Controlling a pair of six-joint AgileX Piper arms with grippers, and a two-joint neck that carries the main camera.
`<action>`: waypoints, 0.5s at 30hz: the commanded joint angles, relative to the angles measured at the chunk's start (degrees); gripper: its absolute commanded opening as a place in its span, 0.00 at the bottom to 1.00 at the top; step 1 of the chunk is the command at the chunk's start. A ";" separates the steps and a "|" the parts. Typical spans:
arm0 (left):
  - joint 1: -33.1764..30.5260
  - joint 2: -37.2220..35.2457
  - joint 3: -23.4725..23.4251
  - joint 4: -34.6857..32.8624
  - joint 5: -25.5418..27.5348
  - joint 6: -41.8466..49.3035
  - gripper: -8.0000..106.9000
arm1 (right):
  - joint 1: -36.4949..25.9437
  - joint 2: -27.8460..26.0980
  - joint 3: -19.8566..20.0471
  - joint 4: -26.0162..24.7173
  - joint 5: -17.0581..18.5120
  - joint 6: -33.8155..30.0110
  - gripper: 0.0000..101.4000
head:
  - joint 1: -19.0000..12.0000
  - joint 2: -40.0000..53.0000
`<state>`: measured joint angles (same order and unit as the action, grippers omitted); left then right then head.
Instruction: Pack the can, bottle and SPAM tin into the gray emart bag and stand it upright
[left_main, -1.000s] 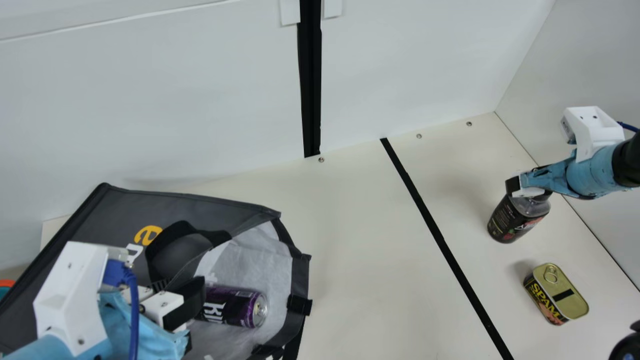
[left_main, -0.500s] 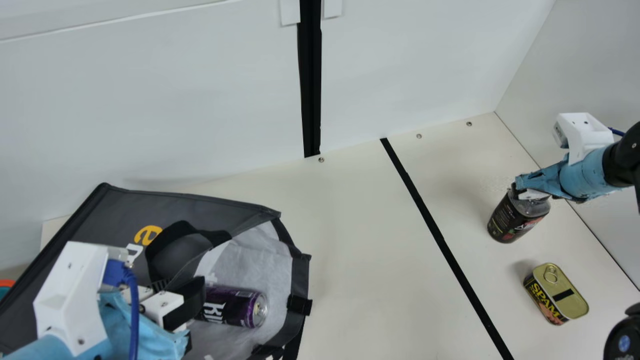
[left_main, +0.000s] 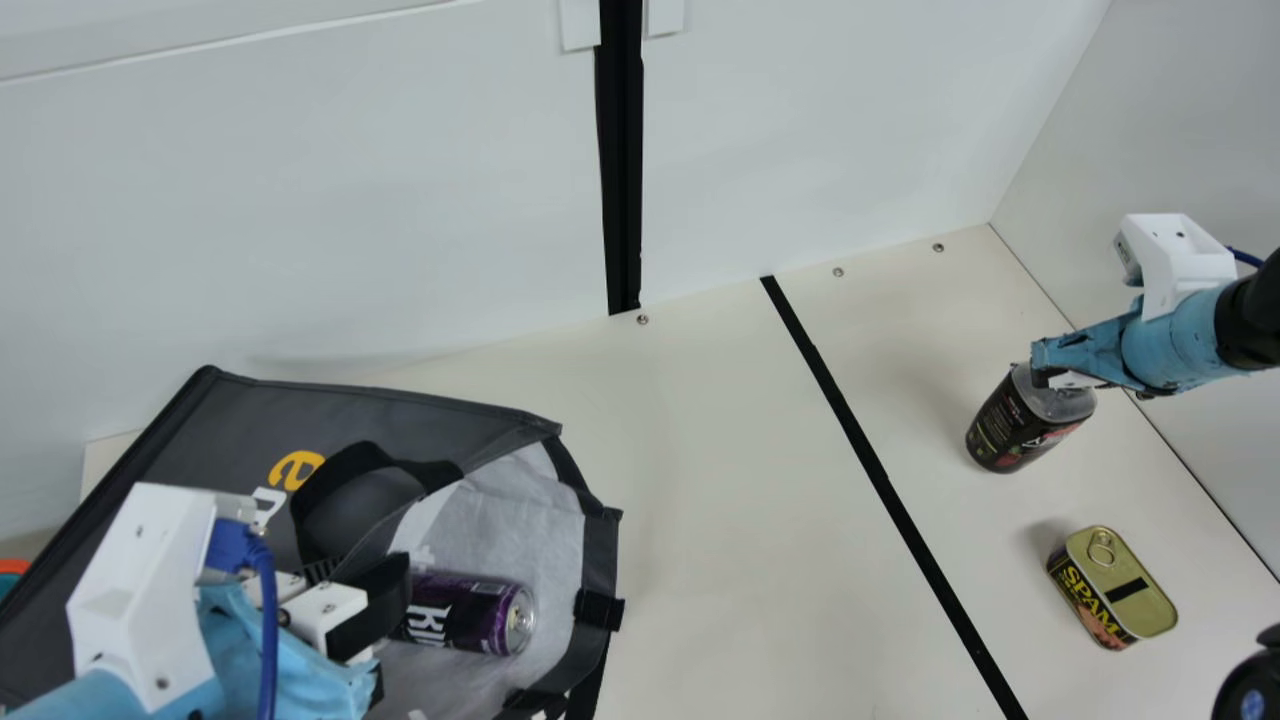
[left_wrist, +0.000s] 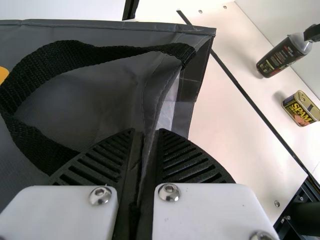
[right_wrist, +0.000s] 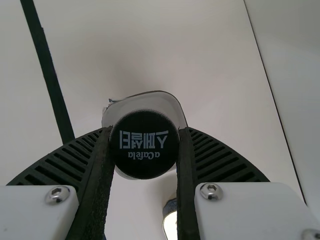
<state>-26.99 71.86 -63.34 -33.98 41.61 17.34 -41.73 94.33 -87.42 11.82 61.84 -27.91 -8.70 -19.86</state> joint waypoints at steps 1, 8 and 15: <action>0.00 0.00 0.00 0.00 0.00 0.00 0.00 | 0.10 -0.87 0.11 0.41 0.21 -0.48 0.00 | -1.30 -0.14; 0.00 0.00 0.00 0.00 0.00 0.00 0.00 | 0.79 -4.55 1.04 1.19 1.49 -1.88 0.00 | -1.30 -0.14; 0.00 0.00 0.00 0.00 0.00 0.00 0.00 | 1.82 -8.00 2.08 2.03 3.47 -3.72 0.00 | -1.30 -0.14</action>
<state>-26.99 71.86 -63.34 -33.98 41.61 17.34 -40.00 86.73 -85.39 13.84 65.05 -31.45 -8.70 -19.95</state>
